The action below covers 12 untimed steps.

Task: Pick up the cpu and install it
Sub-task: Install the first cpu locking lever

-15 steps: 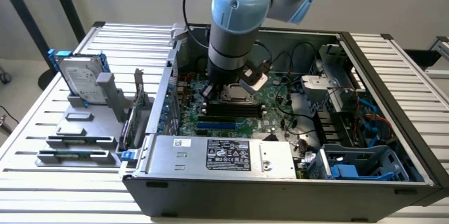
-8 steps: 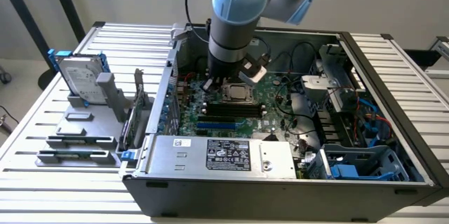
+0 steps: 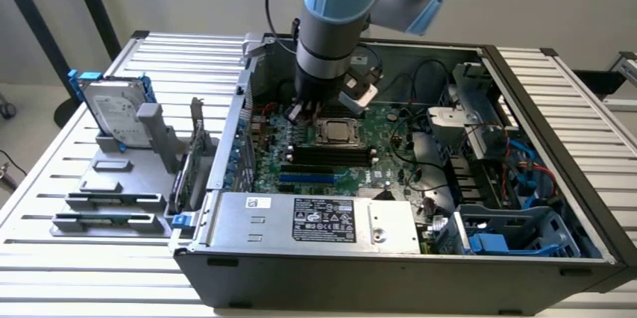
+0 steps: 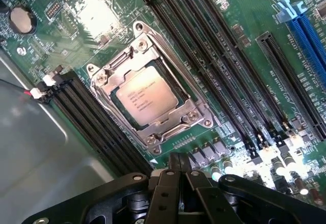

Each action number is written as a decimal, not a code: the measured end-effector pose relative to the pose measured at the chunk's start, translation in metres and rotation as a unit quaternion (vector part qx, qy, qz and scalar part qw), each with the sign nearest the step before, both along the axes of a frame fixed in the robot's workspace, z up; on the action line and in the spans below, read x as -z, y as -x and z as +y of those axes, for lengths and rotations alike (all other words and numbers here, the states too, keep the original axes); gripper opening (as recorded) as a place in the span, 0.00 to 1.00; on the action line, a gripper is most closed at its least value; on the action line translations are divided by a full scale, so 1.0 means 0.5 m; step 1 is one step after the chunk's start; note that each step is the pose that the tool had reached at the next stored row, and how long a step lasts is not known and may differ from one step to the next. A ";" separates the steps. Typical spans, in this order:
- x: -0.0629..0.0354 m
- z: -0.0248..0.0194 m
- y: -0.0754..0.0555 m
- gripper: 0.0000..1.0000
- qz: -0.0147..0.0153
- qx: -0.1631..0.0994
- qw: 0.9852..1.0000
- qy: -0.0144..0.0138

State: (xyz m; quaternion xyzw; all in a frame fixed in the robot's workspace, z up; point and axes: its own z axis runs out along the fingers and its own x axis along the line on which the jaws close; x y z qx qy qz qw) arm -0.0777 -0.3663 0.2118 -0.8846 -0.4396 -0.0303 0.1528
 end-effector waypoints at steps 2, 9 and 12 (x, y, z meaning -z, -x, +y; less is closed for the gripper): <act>-0.002 0.0025 0.001 0.11 0.000 -0.006 1.000 0.006; -0.008 0.0085 0.003 0.11 0.000 -0.033 0.999 0.028; -0.015 0.0142 0.003 0.11 0.000 -0.040 0.999 0.034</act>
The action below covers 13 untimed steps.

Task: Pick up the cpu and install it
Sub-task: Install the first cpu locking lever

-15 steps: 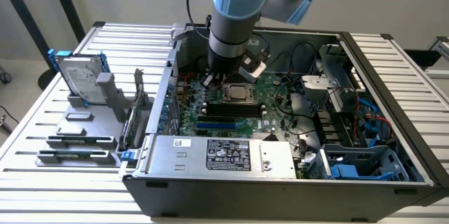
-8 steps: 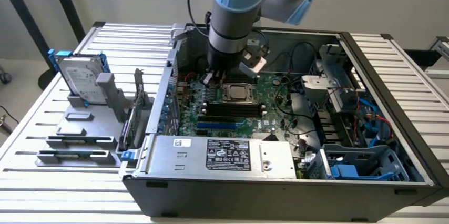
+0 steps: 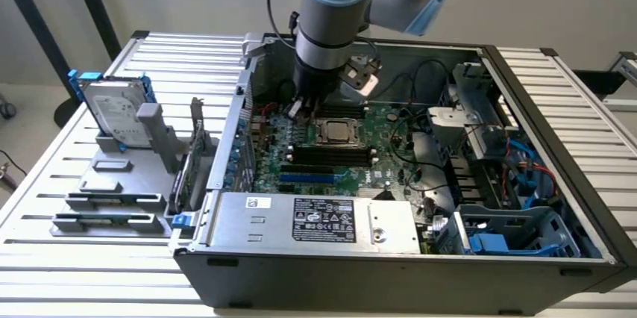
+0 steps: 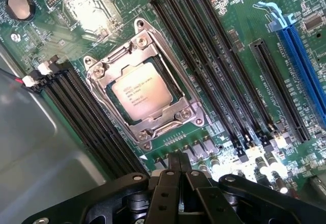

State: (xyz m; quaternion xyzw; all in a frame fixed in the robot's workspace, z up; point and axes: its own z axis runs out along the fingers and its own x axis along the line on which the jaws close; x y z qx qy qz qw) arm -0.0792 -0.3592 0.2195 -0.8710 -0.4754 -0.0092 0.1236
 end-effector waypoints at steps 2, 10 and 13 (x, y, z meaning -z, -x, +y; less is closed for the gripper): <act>-0.004 0.0037 0.000 0.11 0.000 -0.005 1.000 0.004; -0.007 0.0117 0.000 0.11 0.000 -0.031 0.999 0.008; -0.007 0.0119 0.000 0.11 0.000 -0.031 0.999 0.008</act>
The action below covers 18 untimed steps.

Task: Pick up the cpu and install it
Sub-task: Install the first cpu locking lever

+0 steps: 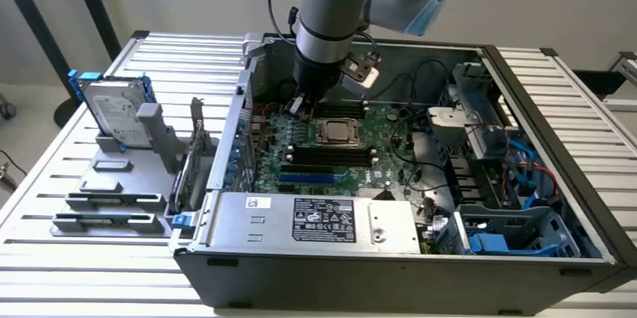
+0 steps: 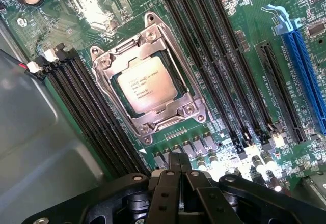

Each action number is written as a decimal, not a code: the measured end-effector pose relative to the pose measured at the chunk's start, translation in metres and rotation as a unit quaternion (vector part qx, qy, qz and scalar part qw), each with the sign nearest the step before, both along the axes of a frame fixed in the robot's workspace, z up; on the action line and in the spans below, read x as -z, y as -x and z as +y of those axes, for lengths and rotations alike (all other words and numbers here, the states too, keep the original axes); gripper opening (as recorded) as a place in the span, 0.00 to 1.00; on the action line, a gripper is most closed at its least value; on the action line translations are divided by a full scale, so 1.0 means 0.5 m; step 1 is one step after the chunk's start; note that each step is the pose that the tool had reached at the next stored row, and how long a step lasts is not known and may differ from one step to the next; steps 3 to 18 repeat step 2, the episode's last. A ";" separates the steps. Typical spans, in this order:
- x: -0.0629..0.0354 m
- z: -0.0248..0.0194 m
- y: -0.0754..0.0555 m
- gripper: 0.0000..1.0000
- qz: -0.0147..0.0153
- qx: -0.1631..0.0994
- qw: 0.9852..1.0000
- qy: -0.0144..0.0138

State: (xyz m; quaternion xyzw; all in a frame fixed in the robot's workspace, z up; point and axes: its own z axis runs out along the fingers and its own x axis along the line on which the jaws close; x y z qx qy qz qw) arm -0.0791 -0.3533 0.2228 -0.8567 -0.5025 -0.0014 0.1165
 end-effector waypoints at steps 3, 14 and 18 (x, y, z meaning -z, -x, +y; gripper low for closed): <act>0.000 0.0000 0.000 0.11 0.000 0.000 1.000 0.000; 0.000 0.0000 0.000 0.11 0.000 0.000 1.000 0.000; 0.000 0.0000 0.000 0.11 0.000 0.000 1.000 0.000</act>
